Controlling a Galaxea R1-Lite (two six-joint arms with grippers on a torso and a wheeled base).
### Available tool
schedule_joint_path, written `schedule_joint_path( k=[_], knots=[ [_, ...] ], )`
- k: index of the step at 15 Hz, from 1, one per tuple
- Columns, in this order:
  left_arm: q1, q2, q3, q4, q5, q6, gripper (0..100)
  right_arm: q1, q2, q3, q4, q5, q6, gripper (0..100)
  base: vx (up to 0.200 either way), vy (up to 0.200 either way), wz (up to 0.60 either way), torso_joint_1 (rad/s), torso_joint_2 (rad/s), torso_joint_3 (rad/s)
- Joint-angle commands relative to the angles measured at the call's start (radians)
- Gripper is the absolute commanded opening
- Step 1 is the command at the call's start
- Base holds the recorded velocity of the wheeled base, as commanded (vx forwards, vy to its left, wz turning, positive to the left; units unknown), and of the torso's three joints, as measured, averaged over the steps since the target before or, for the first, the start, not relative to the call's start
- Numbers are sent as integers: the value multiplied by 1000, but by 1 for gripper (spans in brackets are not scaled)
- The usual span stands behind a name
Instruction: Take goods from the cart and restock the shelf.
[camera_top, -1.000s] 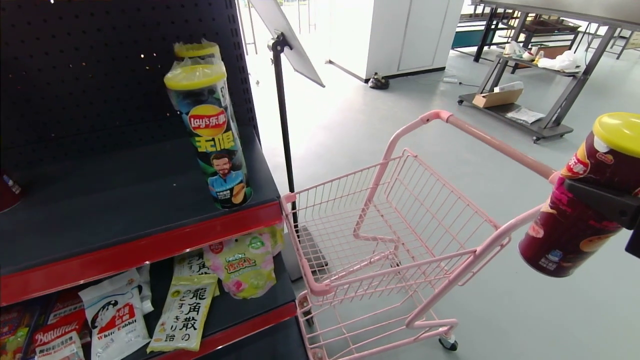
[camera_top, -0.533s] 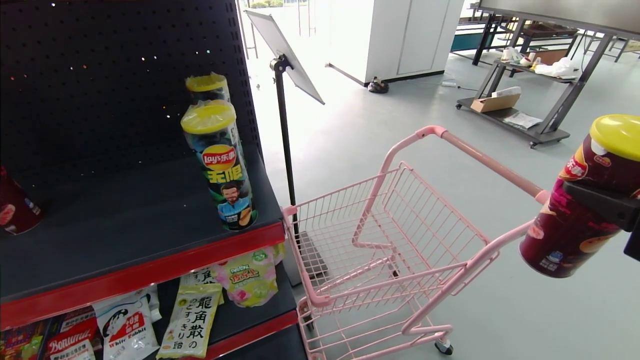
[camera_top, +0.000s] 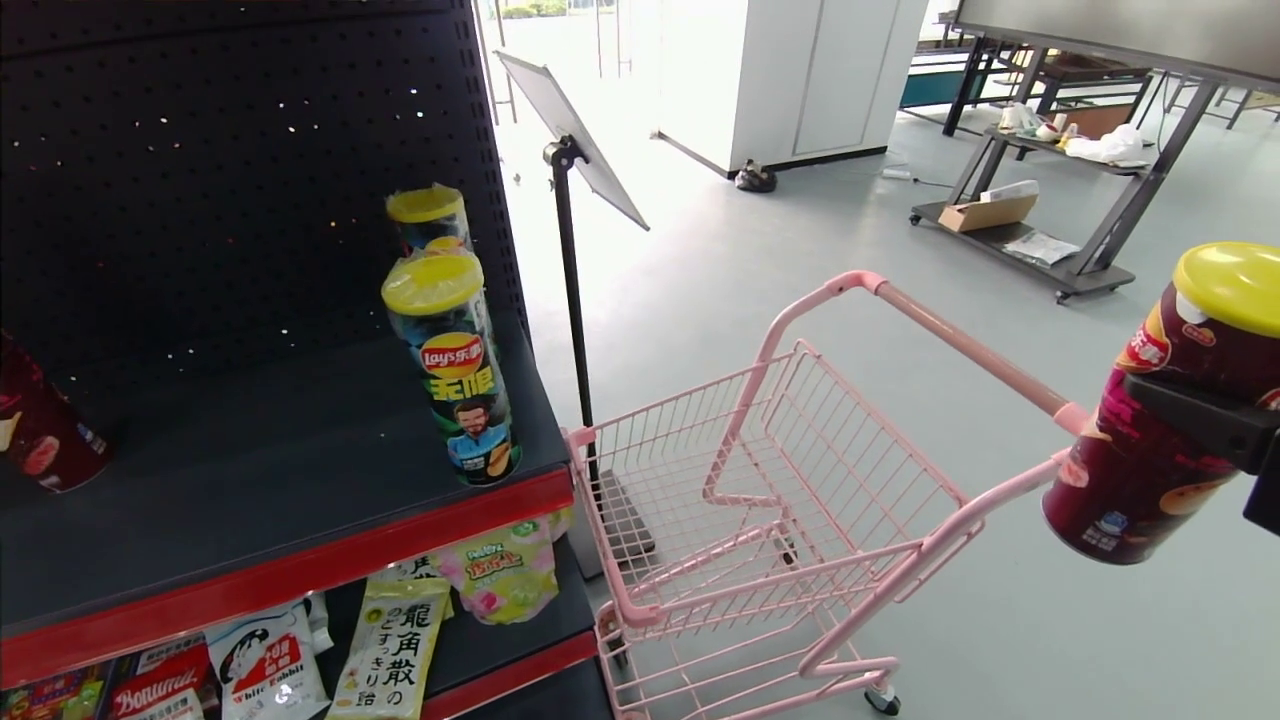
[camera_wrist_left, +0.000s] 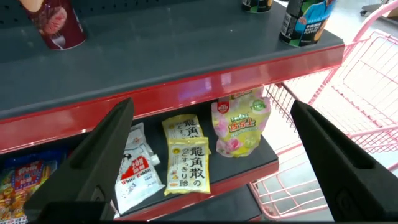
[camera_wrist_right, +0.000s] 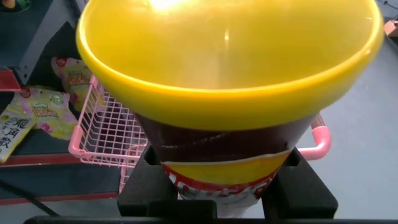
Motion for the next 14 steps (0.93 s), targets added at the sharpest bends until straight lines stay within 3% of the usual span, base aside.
schedule_joint_path(
  k=[1, 11, 14],
  knots=[
    [0, 1, -2, 0, 0, 0, 100, -4, 1, 7, 0, 0, -3, 0, 0, 0, 600, 22, -51, -32],
    [0, 1, 0, 0, -1, 0, 100, -8, 4, 42, -3, -6, -8, 0, 0, 0, 600, 6, -2, -6],
    [0, 1, 0, 0, 0, 0, 100, -45, -31, 82, -14, -11, -8, 0, 0, 0, 0, 0, 0, 0]
  ],
)
